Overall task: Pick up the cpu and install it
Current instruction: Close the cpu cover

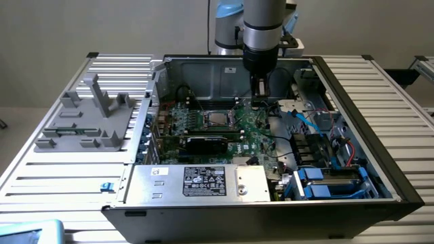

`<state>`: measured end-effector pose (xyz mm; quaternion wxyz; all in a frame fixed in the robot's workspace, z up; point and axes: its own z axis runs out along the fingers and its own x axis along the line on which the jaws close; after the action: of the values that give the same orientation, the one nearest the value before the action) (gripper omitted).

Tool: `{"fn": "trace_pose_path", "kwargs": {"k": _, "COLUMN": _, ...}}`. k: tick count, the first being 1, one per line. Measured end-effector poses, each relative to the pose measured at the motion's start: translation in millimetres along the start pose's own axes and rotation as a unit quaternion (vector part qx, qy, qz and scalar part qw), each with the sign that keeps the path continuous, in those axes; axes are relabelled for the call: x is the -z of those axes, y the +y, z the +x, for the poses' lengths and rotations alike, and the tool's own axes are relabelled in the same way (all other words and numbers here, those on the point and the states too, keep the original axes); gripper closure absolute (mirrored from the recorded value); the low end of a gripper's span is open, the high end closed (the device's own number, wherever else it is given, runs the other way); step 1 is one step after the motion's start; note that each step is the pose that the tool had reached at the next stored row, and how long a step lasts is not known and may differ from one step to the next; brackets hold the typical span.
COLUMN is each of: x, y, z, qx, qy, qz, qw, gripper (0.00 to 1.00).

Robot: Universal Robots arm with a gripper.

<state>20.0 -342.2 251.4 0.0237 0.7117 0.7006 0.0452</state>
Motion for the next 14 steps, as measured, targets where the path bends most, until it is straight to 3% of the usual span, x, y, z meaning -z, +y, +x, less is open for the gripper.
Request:
{"fn": "trace_pose_path", "kwargs": {"k": 3, "x": -1.6, "y": -0.2, "z": -0.1, "qx": -0.002, "qy": -0.0004, "qz": 0.0123, "qw": 0.9999, "gripper": 0.89}}
{"fn": "trace_pose_path", "kwargs": {"k": 4, "x": -1.7, "y": -0.2, "z": -0.1, "qx": -0.002, "qy": -0.0004, "qz": 0.0201, "qw": 0.9998, "gripper": 0.89}}
{"fn": "trace_pose_path", "kwargs": {"k": 6, "x": -1.6, "y": -0.2, "z": -0.2, "qx": -0.003, "qy": 0.0026, "qz": 0.0371, "qw": 0.9993, "gripper": 0.89}}
{"fn": "trace_pose_path", "kwargs": {"k": 10, "x": -1.2, "y": -1.2, "z": -0.1, "qx": -0.004, "qy": 0.0080, "qz": 0.0621, "qw": 0.9980, "gripper": 0.89}}
{"fn": "trace_pose_path", "kwargs": {"k": 14, "x": 0.7, "y": -10.4, "z": -0.2, "qx": -0.005, "qy": 0.0120, "qz": 0.0799, "qw": 0.9967, "gripper": 0.89}}
